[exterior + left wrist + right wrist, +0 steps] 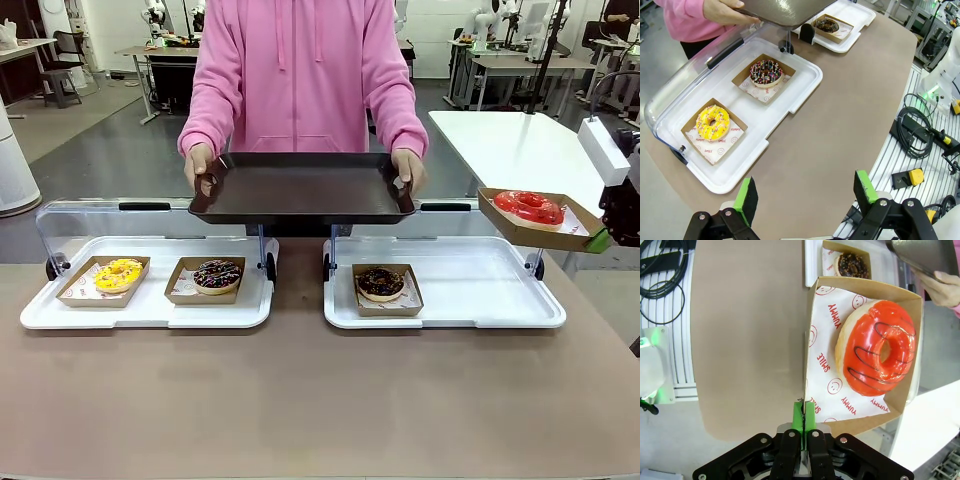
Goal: Provide the desired donut to the person.
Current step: Place the picked Paper togo box onto the Handle tray extended by the person.
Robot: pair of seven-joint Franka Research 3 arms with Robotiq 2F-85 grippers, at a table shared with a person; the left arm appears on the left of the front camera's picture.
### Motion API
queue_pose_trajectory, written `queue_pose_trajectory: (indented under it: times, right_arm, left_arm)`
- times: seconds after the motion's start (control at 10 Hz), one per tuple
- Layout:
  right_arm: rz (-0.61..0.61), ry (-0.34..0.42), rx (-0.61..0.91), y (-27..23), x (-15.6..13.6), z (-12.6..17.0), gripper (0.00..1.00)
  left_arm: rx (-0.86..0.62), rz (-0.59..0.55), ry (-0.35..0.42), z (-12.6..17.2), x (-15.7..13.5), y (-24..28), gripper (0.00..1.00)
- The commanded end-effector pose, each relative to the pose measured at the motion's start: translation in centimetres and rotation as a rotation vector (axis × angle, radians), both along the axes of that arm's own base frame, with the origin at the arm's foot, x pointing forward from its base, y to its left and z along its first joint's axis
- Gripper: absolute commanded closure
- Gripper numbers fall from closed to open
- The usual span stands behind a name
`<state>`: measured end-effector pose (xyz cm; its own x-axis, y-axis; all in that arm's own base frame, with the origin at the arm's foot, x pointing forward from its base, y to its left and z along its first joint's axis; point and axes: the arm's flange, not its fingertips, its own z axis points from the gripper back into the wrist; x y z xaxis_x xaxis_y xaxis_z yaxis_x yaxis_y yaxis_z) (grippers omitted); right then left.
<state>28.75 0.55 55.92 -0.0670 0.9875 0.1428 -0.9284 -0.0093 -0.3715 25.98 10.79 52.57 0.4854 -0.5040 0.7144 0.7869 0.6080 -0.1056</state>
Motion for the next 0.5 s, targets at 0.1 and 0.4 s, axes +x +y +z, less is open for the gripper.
queue_pose_trajectory:
  times: [0.1,0.4]
  right_arm:
    - [-0.086,0.027,-0.091,6.4,1.7,7.5,0.99]
    - [-0.096,0.089,-0.179,17.0,8.1,12.5,0.99]
  left_arm:
    - [-0.006,-0.019,-0.011,-0.1,0.0,0.2,0.0]
    - [-0.006,-0.019,-0.011,-0.1,0.0,0.2,0.0]
